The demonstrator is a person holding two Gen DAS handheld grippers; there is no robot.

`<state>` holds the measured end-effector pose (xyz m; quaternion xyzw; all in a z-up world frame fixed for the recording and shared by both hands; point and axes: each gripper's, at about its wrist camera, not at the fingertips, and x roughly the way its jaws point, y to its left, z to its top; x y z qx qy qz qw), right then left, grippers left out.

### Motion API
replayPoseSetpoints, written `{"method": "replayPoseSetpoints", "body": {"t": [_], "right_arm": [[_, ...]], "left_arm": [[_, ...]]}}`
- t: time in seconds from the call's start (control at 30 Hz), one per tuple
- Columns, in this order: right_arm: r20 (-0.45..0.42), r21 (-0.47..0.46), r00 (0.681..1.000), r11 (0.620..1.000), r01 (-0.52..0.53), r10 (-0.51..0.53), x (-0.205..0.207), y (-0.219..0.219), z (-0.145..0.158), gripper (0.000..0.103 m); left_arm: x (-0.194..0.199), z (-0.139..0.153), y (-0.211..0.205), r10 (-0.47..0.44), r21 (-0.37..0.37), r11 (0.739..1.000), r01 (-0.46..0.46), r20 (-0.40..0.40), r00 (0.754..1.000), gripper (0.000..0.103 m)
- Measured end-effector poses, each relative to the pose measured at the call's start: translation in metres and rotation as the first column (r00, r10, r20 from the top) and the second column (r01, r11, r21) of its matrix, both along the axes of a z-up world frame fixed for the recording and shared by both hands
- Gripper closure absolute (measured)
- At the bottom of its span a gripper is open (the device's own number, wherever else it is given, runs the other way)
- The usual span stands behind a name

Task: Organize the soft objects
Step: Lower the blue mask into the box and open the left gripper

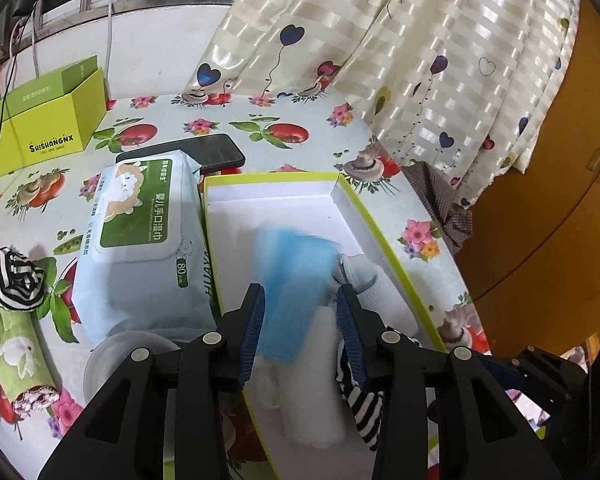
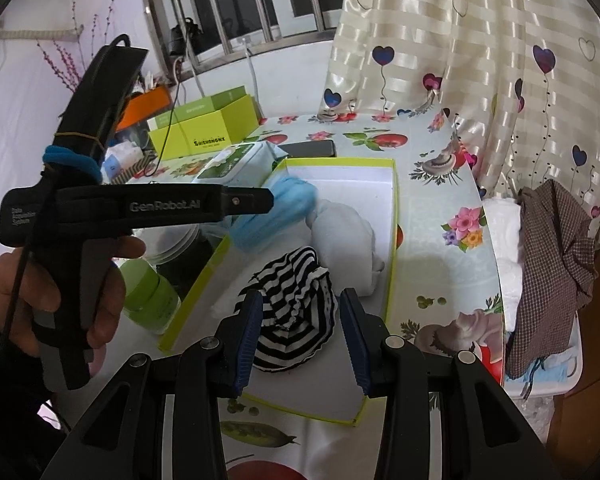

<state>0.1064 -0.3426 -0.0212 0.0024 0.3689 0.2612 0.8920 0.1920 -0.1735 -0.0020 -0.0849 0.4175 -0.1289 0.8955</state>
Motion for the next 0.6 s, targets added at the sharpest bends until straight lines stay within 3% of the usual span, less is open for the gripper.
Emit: {"method": "replayPoseSetpoints", "body": {"t": [0.6], "right_arm": [[0.014, 0.024, 0.999, 0.999, 0.043, -0.044, -0.012, 0.014, 0.016, 0.063]], "left_arm": [[-0.051, 0.030, 0.016, -0.059, -0.010, 0.998, 0.060, 0.068, 0.996, 0.064]]}}
